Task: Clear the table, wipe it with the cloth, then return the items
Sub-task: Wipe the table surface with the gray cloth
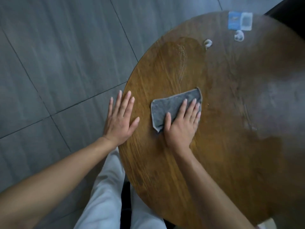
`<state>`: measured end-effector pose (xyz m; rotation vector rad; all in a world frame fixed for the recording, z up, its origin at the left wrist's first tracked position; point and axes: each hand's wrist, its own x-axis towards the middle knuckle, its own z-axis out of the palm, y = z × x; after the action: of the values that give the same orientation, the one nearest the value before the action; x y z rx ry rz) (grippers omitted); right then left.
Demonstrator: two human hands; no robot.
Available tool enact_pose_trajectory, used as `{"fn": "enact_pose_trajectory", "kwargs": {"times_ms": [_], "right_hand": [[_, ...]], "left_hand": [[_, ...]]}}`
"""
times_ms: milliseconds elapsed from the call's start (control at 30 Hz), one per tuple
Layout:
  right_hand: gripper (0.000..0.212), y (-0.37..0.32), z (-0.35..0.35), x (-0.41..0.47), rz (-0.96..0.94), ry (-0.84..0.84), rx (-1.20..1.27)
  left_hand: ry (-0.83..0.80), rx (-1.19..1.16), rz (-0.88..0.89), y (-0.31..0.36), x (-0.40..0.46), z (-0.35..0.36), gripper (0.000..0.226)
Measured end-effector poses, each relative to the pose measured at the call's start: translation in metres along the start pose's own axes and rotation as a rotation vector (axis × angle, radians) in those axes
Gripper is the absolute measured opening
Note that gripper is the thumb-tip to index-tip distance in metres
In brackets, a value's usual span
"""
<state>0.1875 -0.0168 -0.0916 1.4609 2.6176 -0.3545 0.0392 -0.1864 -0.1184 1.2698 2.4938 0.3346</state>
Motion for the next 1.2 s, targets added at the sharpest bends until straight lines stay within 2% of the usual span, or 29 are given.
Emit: {"fn": "enact_pose_trajectory", "kwargs": {"times_ms": [67,167,267,400,467,633,700,767,867,933,1000,1100,1200], "right_hand": [[0.082,-0.004,-0.002,-0.005,0.064,-0.044,0.040],[0.083,-0.036,-0.007,0.050,0.069,-0.016,0.095],[0.079,-0.061,-0.012,0.132,0.034,0.069,0.094],[0.066,-0.040,-0.021,0.224,-0.083,0.141,0.100],[0.065,-0.038,-0.016,0.209,-0.162,0.162,0.091],[0.059,-0.023,-0.001,0.066,-0.474,0.065,0.130],[0.056,-0.004,0.002,0.062,-0.558,0.059,0.112],[0.054,0.008,-0.006,0.091,-0.529,0.100,0.086],[0.054,0.014,-0.022,0.172,-0.321,0.190,0.049],[0.057,0.013,-0.032,0.225,-0.106,0.178,0.058],[0.059,-0.002,-0.036,0.246,0.001,0.174,0.043],[0.057,-0.020,-0.029,0.216,-0.005,0.234,0.040],[0.055,-0.028,-0.013,0.139,-0.089,0.187,0.076]], "left_hand": [[-0.001,0.022,-0.007,0.002,0.004,-0.002,0.073],[0.022,0.028,-0.063,0.011,0.013,-0.004,0.072],[0.010,0.042,-0.098,0.020,0.028,-0.006,0.073],[0.012,0.097,-0.114,0.022,0.039,0.000,0.075],[0.006,0.127,-0.131,0.019,0.036,0.003,0.076],[0.007,0.095,-0.080,0.020,0.040,-0.006,0.074],[0.025,0.084,-0.080,0.019,0.041,-0.004,0.074],[0.020,0.096,-0.058,0.021,0.039,-0.005,0.075],[-0.006,0.124,-0.019,0.013,0.050,-0.012,0.074],[-0.037,0.115,0.047,0.003,0.064,-0.014,0.074],[-0.044,0.116,0.075,-0.003,0.068,-0.018,0.074],[-0.045,0.102,0.101,-0.004,0.084,-0.020,0.073],[-0.022,0.081,0.093,-0.001,0.103,-0.020,0.071]]}}
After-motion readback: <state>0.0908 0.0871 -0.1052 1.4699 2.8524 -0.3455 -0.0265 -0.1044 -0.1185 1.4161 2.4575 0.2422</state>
